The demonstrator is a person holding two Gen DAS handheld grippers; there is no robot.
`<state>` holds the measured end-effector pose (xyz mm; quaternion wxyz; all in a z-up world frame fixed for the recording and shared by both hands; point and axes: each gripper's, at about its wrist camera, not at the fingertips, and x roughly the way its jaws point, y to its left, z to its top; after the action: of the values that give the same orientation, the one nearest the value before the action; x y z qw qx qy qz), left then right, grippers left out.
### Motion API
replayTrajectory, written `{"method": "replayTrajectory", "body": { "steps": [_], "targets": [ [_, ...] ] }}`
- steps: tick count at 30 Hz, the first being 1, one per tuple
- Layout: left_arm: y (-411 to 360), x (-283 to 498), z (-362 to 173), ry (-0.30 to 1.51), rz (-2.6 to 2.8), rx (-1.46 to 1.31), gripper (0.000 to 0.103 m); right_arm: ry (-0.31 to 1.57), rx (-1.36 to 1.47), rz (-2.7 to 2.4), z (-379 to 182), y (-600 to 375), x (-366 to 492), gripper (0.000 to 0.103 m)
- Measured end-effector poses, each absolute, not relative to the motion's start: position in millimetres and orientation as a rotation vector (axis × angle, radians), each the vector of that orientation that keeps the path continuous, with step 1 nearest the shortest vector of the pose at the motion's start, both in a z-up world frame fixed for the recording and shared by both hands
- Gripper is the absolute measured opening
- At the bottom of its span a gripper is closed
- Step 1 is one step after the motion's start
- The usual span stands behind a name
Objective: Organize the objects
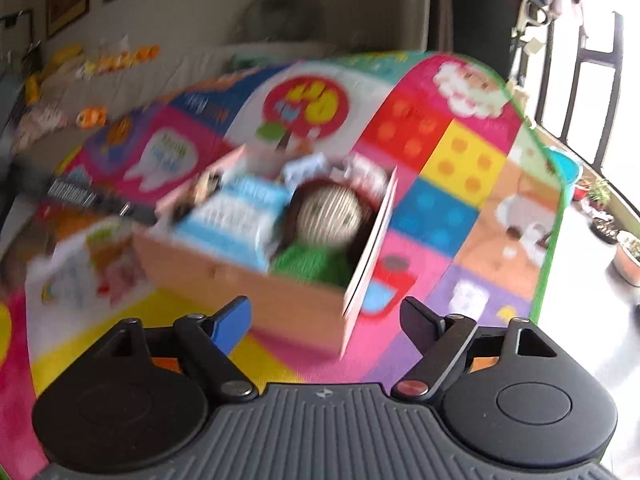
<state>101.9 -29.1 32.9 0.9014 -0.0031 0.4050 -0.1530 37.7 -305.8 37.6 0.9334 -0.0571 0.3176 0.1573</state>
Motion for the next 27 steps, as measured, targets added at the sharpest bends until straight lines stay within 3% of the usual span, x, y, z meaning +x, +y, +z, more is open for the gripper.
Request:
{"method": "replayTrajectory", "body": {
  "steps": [3,5,13,20,27],
  "targets": [
    [-36,114,26,0.909,-0.275,-0.002,0.052,0.67,-0.13,0.317,18,-296,45,0.065],
    [-32,115,26,0.929,-0.241,0.005,0.064,0.672,-0.122,0.323,11,-291,54,0.06],
    [21,98,33,0.874,-0.134,0.02,0.067,0.664,-0.142,0.414,18,-244,72,0.062],
    [78,144,24,0.838,-0.049,-0.028,0.102,0.646,-0.155,0.373,19,-189,99,0.062],
    [87,138,19,0.792,-0.077,-0.103,0.1,0.626,-0.237,0.325,13,-175,98,0.063]
  ]
}}
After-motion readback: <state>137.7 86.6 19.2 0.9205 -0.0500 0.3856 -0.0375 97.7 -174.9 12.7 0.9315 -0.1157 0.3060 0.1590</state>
